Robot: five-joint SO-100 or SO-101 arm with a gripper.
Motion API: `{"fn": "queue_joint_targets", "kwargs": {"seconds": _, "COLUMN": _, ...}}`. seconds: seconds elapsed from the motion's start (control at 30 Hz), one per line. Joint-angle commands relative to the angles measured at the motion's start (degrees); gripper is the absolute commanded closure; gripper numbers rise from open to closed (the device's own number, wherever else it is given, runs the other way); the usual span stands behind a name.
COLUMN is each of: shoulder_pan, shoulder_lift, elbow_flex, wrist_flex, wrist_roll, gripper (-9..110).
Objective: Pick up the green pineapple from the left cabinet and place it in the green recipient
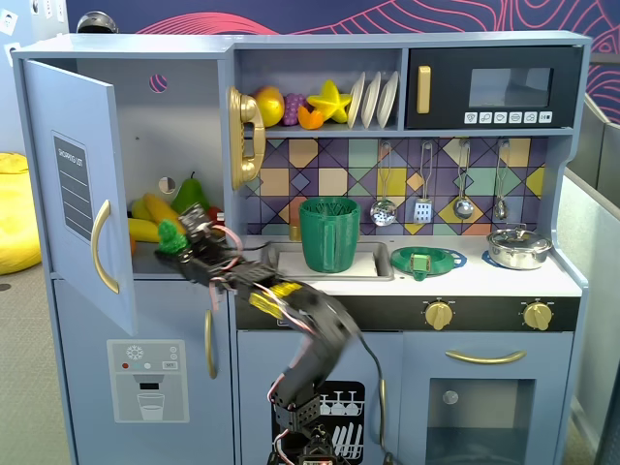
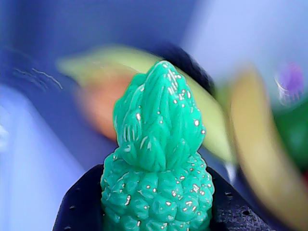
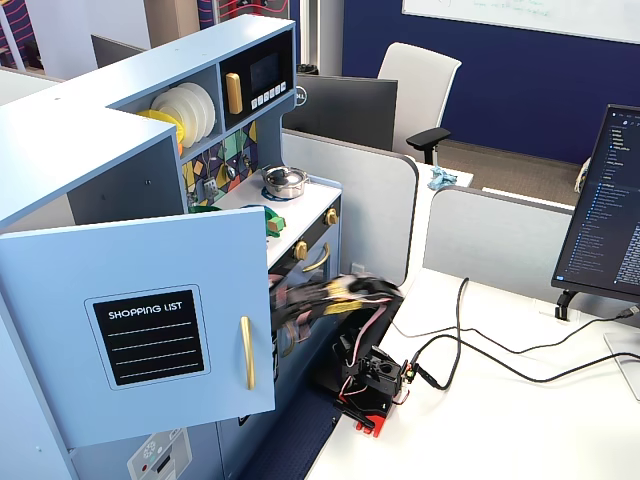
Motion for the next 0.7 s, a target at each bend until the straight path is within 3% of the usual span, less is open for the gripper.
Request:
{"fn": "queue_joint_targets", "kwargs": {"seconds": 0.0, "shoulder_pan": 0.09, "shoulder_lift": 25.49, "elbow_flex": 2.2, "wrist_flex": 12.04, "wrist_roll": 2.46, "gripper": 101}}
{"fn": "queue_joint_targets", "kwargs": {"seconds": 0.1, "shoulder_pan": 7.65, "shoulder_lift": 31.99, "elbow_flex": 1.23, "wrist_flex": 18.28, "wrist_roll": 4.92, "gripper": 101}}
{"fn": "queue_joint_targets", "kwargs": {"seconds": 0.3, "shoulder_pan": 32.78, "shoulder_lift": 29.53, "elbow_flex": -5.36, "wrist_flex": 28.56, "wrist_roll": 15.21, "gripper": 101}}
{"fn": "queue_joint_targets", "kwargs": {"seconds": 0.47, "shoulder_pan": 45.79, "shoulder_lift": 17.14, "elbow_flex": -7.65, "wrist_flex": 20.3, "wrist_roll": 18.02, "gripper": 101}}
{"fn": "queue_joint_targets", "kwargs": {"seconds": 0.67, "shoulder_pan": 48.6, "shoulder_lift": 0.53, "elbow_flex": -16.0, "wrist_flex": 11.07, "wrist_roll": 21.18, "gripper": 101}}
